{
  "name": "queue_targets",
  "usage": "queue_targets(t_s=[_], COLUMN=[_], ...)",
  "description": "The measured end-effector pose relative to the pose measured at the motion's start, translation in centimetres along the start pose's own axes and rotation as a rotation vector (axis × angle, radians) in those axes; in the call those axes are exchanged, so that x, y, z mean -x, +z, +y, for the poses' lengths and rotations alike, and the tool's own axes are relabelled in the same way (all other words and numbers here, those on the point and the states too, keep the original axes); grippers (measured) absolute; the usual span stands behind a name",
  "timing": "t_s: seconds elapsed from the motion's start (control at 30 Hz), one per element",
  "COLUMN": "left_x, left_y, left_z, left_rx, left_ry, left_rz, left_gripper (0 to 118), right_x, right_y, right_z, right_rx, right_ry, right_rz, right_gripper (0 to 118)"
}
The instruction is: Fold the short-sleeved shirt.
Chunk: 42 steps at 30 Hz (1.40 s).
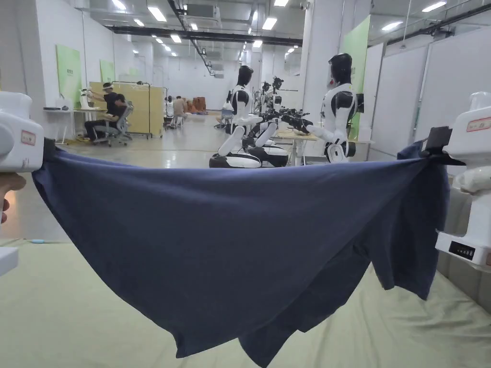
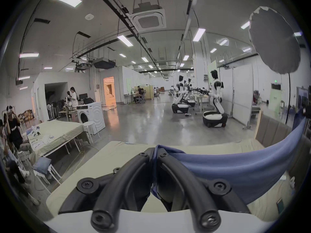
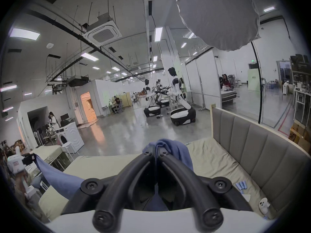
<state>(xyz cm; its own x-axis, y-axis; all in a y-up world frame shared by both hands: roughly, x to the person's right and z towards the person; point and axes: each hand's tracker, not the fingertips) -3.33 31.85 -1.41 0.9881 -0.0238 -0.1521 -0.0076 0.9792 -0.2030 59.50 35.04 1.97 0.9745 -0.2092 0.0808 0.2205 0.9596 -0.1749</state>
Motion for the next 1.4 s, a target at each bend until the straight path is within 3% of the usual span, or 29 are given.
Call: queue_targets(t_s=[0.2,0.57,0.73,0.93,1.07,1.17,1.4], left_x=[-1.0,-1.8,-1.3,0.3,1.6,2.6,3.1], left_y=[-3.8,-7.2,-3.5,4.6,10.3,13.7,16.5], left_z=[-0.6,-12.1,-14.6,-20.2,-26.2,-32.3,-41.9], left_rx=[0.030,0.143,0.171,0.297,0.418,0.554,0.748], left_ry=[0.010,0.017,0.013,-0.064,-0.101,-0.053,-0.071], left_rz=[0.006,-0.024,-0.073,-0.142,-0.188,-0.244,-0.214], left_gripper=[5,5,5,5,5,5,5], right_x=[0.0,-2.9,-3.7,-5.5,-7.2,-8.2,-11.2], right_y=[-3.3,-8.4,-5.3,1.2,5.7,8.6,10.4], right_z=[-1.6,-11.7,-13.5,-18.9,-25.9,-32.5,-42.8], right_rx=[0.021,0.200,0.231,0.354,0.469,0.568,0.720], right_ry=[-0.036,-0.059,-0.052,0.044,0.134,0.197,0.217], right_rz=[0.011,-0.063,-0.067,-0.073,-0.049,-0.057,-0.097], right_gripper=[2,2,2,2,2,2,2])
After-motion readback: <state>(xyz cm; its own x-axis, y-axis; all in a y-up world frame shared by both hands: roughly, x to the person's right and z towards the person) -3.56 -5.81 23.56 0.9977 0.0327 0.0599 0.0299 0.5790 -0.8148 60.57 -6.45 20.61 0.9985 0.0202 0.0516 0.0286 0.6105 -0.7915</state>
